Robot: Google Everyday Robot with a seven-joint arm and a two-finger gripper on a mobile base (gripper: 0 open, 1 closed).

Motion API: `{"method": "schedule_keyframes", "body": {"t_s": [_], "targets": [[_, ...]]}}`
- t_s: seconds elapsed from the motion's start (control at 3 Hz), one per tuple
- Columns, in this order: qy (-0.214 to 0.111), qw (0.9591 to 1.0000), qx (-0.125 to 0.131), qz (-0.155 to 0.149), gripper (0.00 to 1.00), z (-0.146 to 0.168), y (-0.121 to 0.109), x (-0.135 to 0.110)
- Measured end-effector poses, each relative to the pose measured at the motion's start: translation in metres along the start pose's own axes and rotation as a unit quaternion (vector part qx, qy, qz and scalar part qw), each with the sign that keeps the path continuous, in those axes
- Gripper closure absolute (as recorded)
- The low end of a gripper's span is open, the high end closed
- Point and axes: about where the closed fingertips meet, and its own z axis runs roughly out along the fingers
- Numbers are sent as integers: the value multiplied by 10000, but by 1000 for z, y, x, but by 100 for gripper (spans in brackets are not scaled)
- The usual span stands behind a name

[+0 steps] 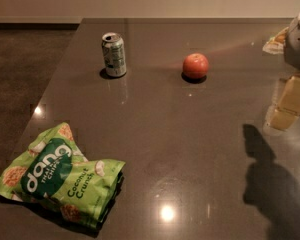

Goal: Move green rice chip bag near 7up can

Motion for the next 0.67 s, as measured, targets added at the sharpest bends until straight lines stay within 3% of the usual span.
{"method": "schedule_keyframes", "body": {"t_s": [0.33, 0.67], "targets": [[-1, 10000, 1, -1, 0, 0, 0, 0], [-106, 9999, -13, -136, 0, 1, -2, -18]]}}
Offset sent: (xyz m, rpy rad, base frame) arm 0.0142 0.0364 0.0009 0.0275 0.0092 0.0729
